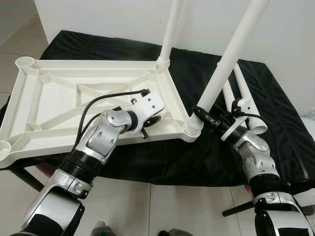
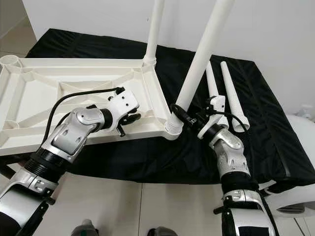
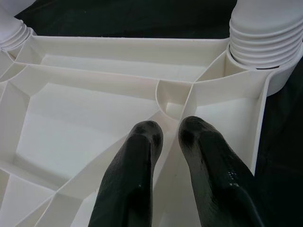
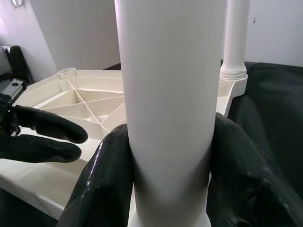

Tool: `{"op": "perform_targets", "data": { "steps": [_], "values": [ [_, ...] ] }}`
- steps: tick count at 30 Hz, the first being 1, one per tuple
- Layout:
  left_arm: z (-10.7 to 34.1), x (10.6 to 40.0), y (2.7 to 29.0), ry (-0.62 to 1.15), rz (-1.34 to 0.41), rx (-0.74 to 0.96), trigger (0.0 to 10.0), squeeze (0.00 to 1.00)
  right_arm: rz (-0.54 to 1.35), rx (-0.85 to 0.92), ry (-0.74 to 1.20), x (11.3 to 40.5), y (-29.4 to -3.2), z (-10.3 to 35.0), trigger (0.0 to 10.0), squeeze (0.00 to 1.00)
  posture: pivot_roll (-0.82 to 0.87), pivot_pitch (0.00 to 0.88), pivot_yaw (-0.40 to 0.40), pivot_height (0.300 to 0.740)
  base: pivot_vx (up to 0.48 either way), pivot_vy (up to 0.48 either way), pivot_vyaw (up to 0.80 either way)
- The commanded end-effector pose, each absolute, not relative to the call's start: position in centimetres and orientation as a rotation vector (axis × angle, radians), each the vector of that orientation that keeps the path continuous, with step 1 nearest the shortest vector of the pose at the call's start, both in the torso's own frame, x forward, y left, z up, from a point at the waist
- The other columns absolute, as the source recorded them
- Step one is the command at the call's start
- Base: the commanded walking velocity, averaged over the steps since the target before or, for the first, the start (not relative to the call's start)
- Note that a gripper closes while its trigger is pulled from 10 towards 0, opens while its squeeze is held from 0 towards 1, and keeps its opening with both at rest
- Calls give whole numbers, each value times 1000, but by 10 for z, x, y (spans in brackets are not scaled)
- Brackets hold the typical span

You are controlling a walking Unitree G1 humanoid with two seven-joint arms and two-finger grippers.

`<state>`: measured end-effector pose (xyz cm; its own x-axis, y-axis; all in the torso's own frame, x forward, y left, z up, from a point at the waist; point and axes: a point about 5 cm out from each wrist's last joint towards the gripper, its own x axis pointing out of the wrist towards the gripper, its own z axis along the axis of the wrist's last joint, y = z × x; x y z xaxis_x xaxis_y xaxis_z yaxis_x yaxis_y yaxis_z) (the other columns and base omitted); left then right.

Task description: Building children table

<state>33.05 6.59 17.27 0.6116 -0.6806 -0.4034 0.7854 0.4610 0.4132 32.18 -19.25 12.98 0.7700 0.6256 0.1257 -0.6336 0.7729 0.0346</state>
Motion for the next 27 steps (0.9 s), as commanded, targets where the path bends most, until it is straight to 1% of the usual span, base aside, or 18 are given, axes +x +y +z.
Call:
{"op": "perform_targets", "data": {
  "steps": [1,8,14,19,20,21,23,27],
  "values": [
    [176,329,63,174,-922,611,10000,0,633,96,176,297,-196,69,10000,0,74,60,-85,740,0,0,0],
    [177,328,63,164,-922,611,10000,0,562,117,124,289,-184,69,10000,0,75,56,-89,740,0,0,0],
    [177,328,63,162,-925,613,10000,0,467,136,74,290,-179,74,10000,0,75,54,-89,740,0,0,0],
    [178,327,62,159,-930,613,10000,0,365,154,-1,291,-163,86,10000,0,78,51,-89,740,0,0,0],
    [178,327,62,159,-930,613,10000,0,365,154,-1,291,-163,86,10000,0,78,51,-89,740,0,0,0],
    [178,327,62,157,-931,615,10000,0,332,159,-36,290,-150,92,10000,0,80,50,-90,740,0,0,0],
    [178,327,62,157,-931,615,10000,0,332,159,-36,290,-150,92,10000,0,80,50,-90,740,0,0,0],
    [178,327,62,156,-931,617,10000,0,300,151,-49,290,-139,97,10000,0,84,47,-91,740,0,0,0]
  ]
}}
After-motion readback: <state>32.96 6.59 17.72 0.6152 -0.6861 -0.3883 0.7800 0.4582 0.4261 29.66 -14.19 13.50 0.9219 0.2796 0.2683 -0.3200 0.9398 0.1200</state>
